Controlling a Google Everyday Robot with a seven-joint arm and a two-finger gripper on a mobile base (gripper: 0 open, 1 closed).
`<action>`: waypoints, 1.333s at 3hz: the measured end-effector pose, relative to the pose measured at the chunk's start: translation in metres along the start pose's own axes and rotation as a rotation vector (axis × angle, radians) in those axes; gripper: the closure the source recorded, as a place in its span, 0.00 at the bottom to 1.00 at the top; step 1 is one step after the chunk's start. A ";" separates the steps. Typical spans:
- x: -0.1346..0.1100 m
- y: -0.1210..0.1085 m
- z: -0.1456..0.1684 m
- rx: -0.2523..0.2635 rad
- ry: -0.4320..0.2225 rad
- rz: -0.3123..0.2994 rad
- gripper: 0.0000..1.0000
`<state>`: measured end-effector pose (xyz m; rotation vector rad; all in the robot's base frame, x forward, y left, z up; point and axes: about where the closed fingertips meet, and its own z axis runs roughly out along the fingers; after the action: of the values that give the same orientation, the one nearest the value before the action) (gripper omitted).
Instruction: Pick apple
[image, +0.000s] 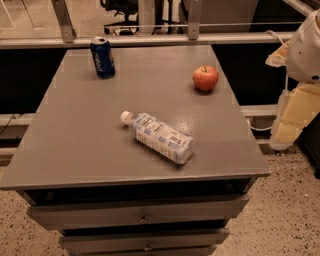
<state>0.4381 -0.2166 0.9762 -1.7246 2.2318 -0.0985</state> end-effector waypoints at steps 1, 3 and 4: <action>0.000 -0.001 -0.001 0.003 -0.001 -0.006 0.00; -0.006 -0.065 0.039 -0.032 -0.161 -0.046 0.00; -0.023 -0.119 0.078 -0.056 -0.303 -0.054 0.00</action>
Offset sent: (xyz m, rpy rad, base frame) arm 0.0805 -0.0204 -0.0234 0.1767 0.0004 0.0962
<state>0.5760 -0.2163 0.9364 -1.7000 1.9855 0.2019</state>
